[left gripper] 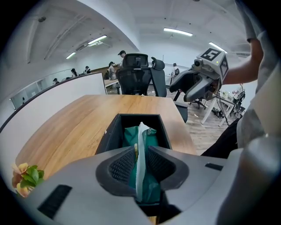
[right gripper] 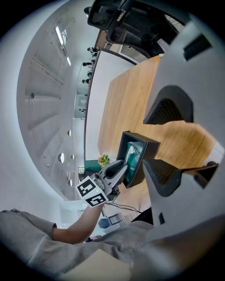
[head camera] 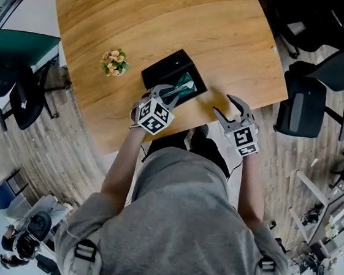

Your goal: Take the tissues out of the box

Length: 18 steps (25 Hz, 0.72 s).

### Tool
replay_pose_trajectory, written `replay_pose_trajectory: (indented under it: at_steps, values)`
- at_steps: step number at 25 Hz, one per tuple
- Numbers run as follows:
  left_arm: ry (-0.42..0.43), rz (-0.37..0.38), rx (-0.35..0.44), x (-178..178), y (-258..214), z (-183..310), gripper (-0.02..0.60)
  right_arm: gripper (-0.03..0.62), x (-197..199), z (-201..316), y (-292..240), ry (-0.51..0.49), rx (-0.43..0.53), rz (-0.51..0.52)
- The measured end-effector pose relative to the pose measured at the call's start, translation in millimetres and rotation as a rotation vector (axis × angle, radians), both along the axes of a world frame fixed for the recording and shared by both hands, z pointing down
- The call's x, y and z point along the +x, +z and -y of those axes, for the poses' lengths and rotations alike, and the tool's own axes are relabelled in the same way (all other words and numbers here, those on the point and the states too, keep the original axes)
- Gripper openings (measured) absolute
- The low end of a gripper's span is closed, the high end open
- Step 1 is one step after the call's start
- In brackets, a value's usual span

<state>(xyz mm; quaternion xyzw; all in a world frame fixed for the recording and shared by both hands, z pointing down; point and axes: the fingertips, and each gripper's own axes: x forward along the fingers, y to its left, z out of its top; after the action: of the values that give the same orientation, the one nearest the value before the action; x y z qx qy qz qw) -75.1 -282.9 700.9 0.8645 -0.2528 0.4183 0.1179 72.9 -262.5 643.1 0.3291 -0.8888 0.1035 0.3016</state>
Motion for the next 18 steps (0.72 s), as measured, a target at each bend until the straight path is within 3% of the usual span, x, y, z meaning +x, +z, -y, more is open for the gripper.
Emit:
replay_pose_trajectory:
  at_steps: [10,18]
  values:
    - [0.092,0.101,0.017,1.7,8.4,-4.0,0.023,0.250,4.6,-3.0,-0.6,0.009,0.006,-0.020]
    - [0.104,0.096,0.008,2.5,7.5,-5.4,0.018,0.250,3.2,-1.9,-6.7,0.011,0.017,-0.020]
